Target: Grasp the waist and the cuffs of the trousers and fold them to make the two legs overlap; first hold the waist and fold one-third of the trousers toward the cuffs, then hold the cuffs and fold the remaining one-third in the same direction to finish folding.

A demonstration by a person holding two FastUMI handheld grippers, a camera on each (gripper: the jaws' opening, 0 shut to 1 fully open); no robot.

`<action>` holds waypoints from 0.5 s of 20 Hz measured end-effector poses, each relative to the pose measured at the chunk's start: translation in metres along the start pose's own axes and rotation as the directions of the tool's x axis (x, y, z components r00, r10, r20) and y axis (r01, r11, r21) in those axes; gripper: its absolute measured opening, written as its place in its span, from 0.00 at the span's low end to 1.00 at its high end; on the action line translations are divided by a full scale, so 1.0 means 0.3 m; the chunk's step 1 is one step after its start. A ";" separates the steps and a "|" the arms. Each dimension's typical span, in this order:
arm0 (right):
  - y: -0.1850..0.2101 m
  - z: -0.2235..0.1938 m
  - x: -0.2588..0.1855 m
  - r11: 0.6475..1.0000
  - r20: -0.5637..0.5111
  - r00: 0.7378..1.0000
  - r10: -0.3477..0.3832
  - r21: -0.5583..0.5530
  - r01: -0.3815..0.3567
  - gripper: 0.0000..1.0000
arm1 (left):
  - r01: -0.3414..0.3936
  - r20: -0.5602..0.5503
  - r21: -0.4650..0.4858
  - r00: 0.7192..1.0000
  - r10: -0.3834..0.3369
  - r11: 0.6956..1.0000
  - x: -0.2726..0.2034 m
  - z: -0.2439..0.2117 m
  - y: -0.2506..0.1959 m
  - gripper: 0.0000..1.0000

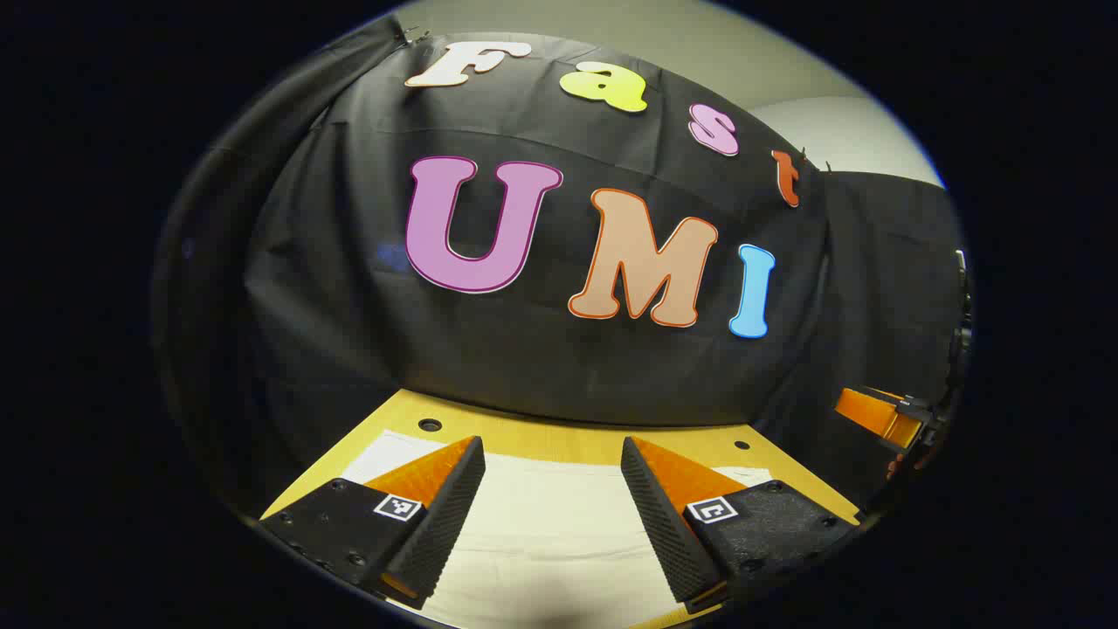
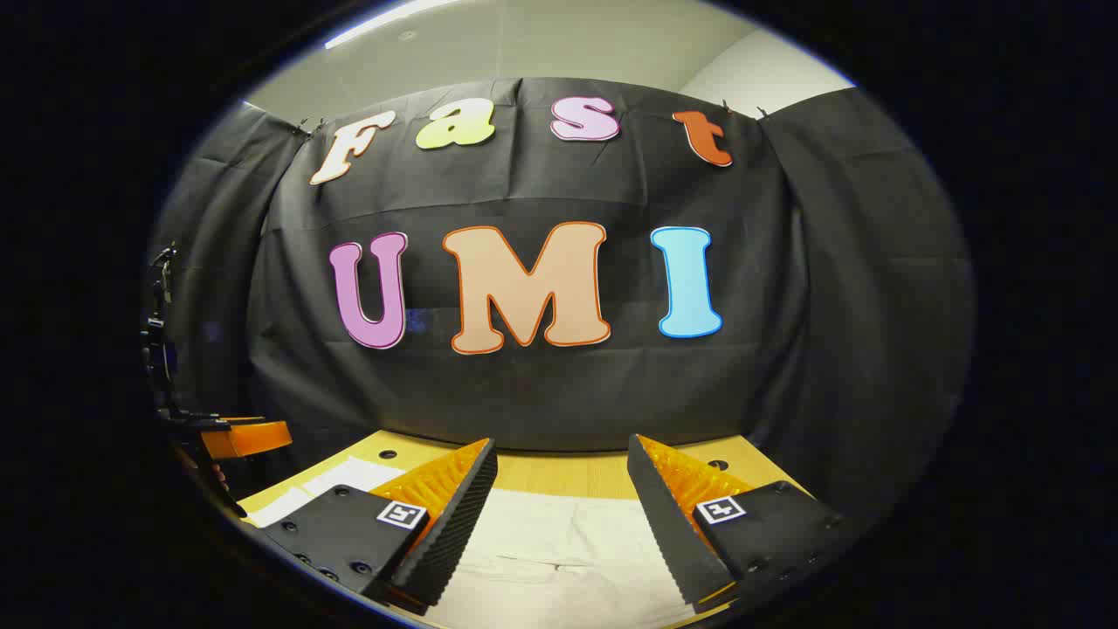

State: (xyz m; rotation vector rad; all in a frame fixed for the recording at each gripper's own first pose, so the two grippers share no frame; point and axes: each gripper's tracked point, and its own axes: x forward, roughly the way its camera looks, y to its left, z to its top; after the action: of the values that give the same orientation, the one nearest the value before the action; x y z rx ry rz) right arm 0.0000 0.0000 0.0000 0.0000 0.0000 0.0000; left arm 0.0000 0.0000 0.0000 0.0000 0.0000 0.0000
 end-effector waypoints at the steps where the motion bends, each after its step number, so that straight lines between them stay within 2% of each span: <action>1: 0.004 -0.003 -0.004 1.000 -0.003 1.000 0.003 0.003 -0.003 0.96 | -0.001 0.004 -0.001 1.000 0.001 1.000 -0.007 0.003 0.001 0.94; 10: 0.010 -0.008 -0.013 1.000 -0.011 1.000 0.011 0.010 -0.011 0.96 | -0.030 -0.003 0.012 1.000 0.030 0.999 -0.029 -0.009 0.038 0.94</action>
State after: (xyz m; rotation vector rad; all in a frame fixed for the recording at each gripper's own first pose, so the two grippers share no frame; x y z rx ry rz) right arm -0.0040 0.0029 -0.0025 0.0097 0.0112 0.0112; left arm -0.0086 0.0115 -0.0026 0.0119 0.0028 0.0299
